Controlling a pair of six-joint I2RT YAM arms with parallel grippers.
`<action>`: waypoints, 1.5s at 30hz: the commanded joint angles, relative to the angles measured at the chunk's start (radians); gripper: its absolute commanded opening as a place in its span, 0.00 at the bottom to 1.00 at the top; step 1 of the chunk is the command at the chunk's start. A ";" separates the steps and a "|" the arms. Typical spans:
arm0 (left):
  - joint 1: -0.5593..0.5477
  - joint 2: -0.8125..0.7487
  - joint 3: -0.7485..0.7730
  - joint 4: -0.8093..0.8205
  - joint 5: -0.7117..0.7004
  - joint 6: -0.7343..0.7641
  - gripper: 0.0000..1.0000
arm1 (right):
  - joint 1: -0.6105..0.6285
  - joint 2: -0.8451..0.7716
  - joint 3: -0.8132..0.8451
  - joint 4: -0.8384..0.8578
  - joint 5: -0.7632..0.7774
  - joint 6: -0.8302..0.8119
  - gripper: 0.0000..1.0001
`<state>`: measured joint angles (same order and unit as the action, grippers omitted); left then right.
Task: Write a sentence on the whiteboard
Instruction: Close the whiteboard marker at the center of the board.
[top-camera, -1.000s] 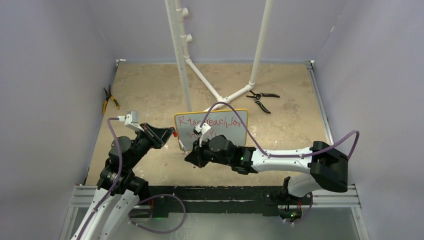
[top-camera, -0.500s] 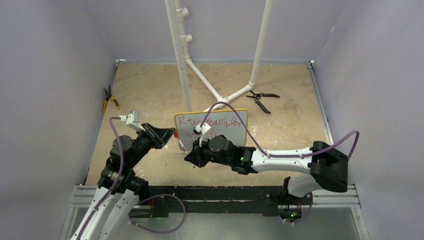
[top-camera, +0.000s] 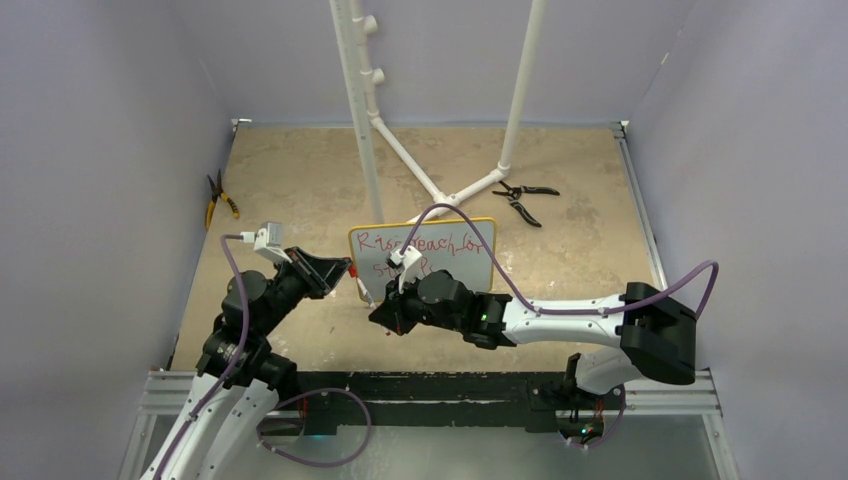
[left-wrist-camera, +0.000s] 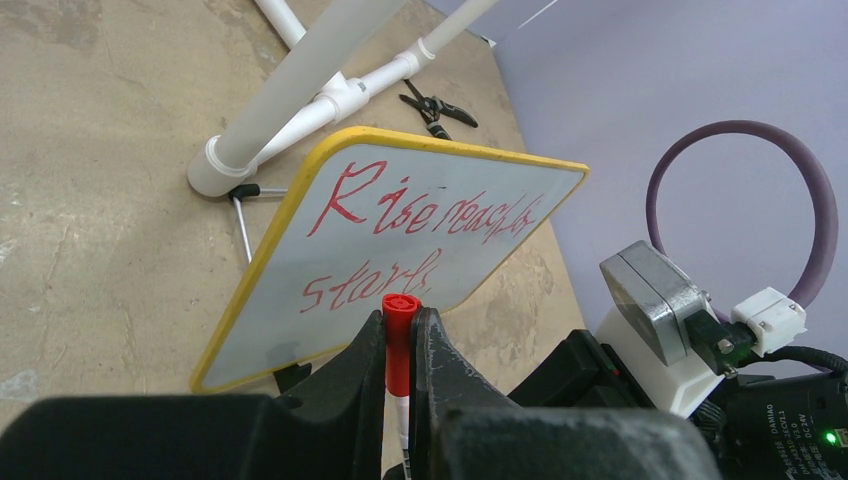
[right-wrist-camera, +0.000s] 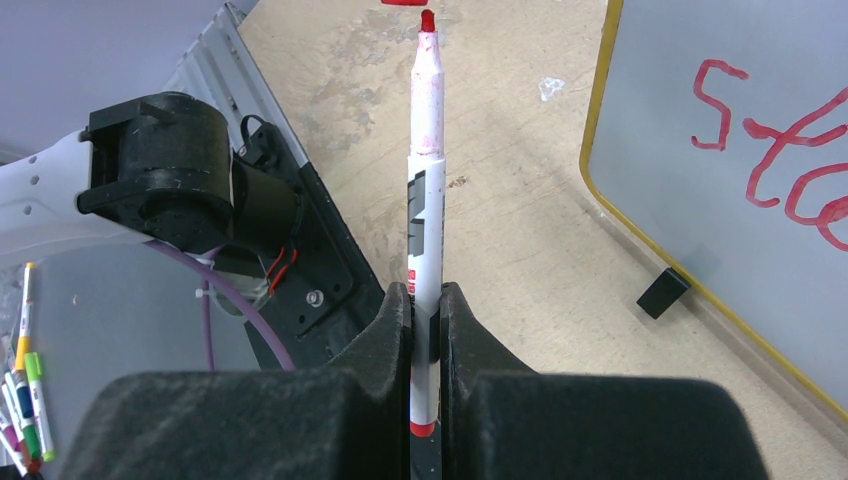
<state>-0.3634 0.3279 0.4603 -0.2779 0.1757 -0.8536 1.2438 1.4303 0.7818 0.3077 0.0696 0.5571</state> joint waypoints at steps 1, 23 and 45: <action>-0.004 0.005 -0.001 0.019 0.015 0.002 0.00 | 0.007 -0.033 0.040 0.045 0.022 -0.013 0.00; -0.004 -0.006 -0.018 0.022 0.001 -0.016 0.00 | 0.013 -0.034 0.043 0.052 0.015 -0.017 0.00; -0.005 -0.047 -0.026 0.007 0.033 -0.033 0.00 | 0.016 -0.012 0.065 0.045 0.043 -0.014 0.00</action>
<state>-0.3634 0.3008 0.4431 -0.2779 0.1818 -0.8757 1.2549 1.4307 0.7887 0.3138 0.0849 0.5564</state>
